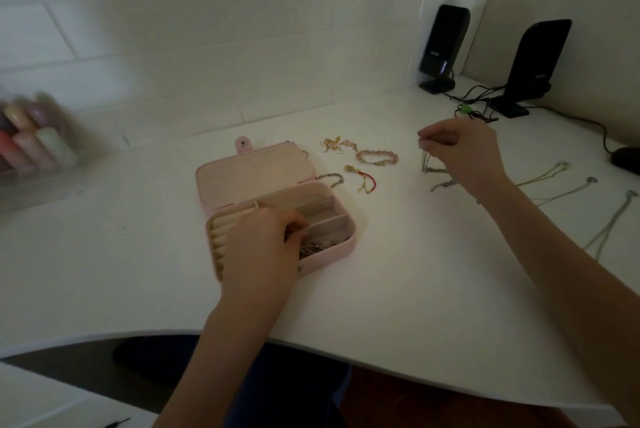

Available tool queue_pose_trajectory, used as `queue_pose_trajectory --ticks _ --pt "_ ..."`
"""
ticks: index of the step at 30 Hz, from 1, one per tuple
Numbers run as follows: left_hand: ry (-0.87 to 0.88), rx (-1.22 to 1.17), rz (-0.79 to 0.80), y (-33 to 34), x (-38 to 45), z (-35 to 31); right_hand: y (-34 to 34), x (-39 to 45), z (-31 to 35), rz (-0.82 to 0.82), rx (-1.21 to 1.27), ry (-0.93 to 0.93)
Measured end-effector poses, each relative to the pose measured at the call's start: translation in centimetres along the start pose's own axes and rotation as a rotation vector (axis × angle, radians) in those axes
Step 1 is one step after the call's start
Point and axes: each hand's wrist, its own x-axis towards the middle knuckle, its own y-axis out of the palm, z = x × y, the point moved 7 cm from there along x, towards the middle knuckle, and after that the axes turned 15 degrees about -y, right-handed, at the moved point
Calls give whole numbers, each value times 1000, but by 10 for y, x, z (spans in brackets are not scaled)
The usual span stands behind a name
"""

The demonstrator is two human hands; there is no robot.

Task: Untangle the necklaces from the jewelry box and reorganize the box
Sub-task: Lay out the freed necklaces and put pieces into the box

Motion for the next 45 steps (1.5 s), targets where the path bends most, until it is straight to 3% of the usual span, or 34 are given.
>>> queue_pose_trajectory --ticks 11,17,28,34,37,45 --pt "-27 45 -11 -1 -1 -2 9 -4 7 38 46 36" --pt "-34 34 81 1 3 -1 15 -6 17 73 77 38" --pt "-31 302 181 6 9 -10 20 -5 40 106 207 42" --pt "78 2 168 10 7 -19 15 0 65 139 275 -6" --pt "50 -85 128 16 10 -18 16 -2 67 150 281 -3" --pt "102 -21 198 16 13 -15 17 -5 98 197 324 -70"
